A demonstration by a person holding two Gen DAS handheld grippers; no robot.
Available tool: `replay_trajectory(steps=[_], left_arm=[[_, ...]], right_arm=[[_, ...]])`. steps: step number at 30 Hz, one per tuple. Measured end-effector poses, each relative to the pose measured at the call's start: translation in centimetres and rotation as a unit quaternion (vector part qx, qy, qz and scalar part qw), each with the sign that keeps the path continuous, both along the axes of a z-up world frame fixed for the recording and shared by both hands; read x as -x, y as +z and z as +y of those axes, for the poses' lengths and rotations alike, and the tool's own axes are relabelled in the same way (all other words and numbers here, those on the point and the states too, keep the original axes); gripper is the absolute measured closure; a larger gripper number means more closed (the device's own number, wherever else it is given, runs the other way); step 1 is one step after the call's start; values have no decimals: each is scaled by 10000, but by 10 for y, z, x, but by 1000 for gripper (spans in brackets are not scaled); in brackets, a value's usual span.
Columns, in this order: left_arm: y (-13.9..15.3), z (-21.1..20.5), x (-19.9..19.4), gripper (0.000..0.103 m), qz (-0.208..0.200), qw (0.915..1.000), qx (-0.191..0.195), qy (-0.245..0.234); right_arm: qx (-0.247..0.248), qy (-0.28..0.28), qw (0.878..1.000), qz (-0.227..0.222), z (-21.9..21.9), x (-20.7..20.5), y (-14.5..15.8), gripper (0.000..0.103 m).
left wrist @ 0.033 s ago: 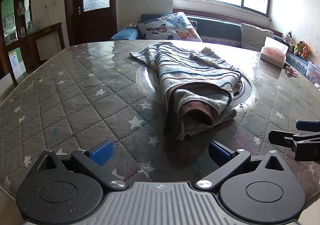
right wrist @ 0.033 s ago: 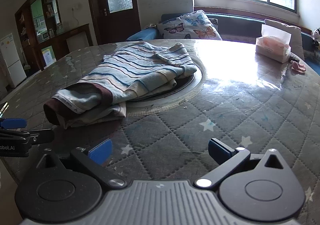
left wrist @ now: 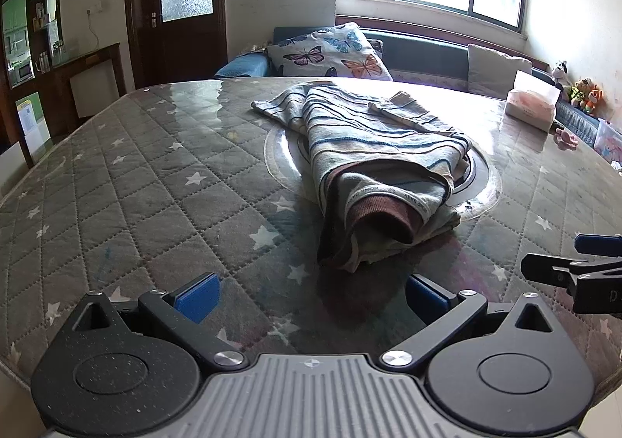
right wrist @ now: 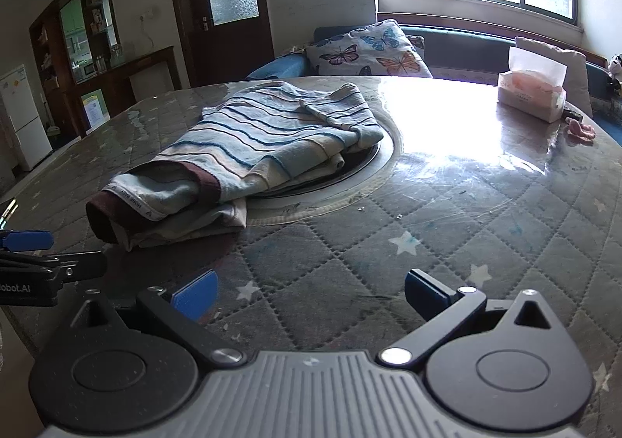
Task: Fold clothes
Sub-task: 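Move both grippers toward the folded striped cloth on the table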
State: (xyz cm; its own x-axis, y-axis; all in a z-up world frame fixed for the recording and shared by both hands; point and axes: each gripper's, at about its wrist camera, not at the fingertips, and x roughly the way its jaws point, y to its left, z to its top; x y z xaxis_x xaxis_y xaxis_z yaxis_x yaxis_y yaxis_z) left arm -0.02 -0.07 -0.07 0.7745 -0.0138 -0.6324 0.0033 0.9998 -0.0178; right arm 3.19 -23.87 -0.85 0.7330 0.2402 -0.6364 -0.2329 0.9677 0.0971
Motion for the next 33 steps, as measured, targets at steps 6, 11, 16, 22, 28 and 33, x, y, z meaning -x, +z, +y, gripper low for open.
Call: replay_trajectory(steps=[6, 11, 16, 22, 28, 33], left_arm=[[-4, -4, 1, 0, -7, 10000, 43, -39], [-9, -3, -2, 0, 8, 9999, 47, -96], [-5, -6, -5, 0, 76, 9999, -3, -107], [-3, -6, -9, 0, 62, 9999, -38, -126], [4, -7, -17, 0, 17, 9998, -94, -161], [7, -7, -23, 0, -11, 9997, -132, -188]], right_arm=[[-24, 10, 10000, -7, 6, -1, -4, 0], [-26, 40, 10000, -8, 9, -2, -5, 0], [20, 101, 9999, 11, 10, -3, -3, 0], [32, 103, 9999, 74, 11, -11, -3, 0], [68, 143, 9998, 90, 14, -20, -1, 0], [104, 219, 9997, 75, 18, -29, 2, 0]])
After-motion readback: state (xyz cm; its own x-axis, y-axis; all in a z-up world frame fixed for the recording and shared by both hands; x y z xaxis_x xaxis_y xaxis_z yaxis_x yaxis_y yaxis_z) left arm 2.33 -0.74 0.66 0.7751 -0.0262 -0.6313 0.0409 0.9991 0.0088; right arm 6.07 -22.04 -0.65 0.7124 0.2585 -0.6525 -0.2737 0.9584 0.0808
